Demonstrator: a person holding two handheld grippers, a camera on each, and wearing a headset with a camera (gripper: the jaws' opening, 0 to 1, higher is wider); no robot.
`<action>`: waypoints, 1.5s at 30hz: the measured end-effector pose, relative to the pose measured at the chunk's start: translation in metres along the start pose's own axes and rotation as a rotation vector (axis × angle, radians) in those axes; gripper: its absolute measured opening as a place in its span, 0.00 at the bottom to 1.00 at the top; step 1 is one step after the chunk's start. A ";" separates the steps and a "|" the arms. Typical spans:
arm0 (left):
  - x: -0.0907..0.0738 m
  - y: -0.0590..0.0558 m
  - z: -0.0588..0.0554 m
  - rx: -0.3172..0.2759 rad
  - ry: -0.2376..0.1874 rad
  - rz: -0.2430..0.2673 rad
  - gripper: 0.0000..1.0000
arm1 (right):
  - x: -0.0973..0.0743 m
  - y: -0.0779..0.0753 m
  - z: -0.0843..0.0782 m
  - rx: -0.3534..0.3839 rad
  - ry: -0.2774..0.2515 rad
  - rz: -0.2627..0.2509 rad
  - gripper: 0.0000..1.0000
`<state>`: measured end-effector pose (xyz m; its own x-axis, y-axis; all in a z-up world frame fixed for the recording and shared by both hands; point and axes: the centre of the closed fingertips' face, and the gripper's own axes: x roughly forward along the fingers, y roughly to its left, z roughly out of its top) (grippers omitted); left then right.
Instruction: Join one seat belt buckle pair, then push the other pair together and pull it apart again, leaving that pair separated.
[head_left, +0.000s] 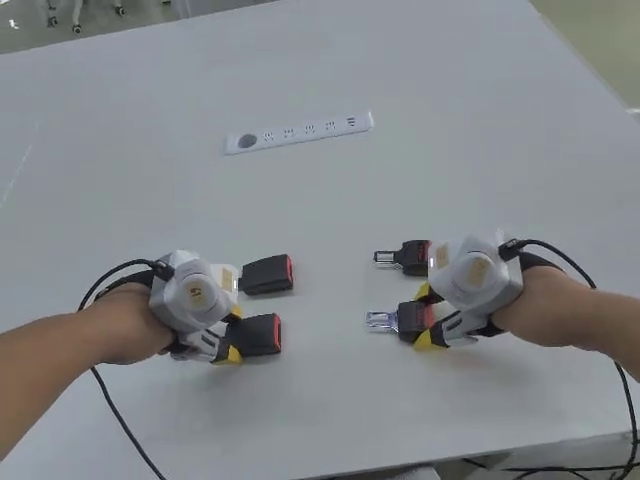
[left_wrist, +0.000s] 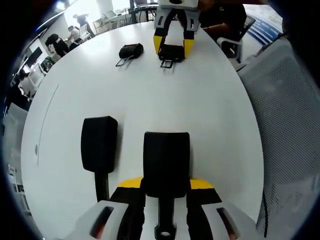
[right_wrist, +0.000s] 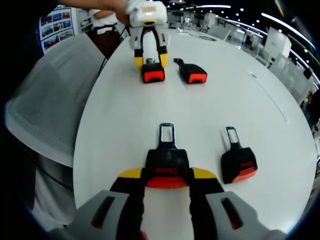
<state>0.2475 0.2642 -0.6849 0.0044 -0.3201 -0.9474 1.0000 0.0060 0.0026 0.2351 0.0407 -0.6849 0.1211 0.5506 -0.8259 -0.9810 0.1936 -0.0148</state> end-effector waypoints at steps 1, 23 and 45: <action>0.000 0.000 0.000 0.002 -0.001 -0.002 0.32 | 0.000 0.000 0.000 -0.007 0.001 0.005 0.34; 0.000 -0.001 0.000 -0.020 -0.009 0.009 0.32 | 0.028 0.002 0.045 0.043 -0.081 -0.004 0.35; 0.000 -0.001 0.000 -0.035 0.013 0.018 0.32 | 0.063 0.021 0.099 -0.067 -0.103 0.037 0.34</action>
<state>0.2467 0.2641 -0.6849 0.0221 -0.3073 -0.9513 0.9989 0.0452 0.0086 0.2371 0.1604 -0.6814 0.0958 0.6378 -0.7642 -0.9926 0.1187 -0.0254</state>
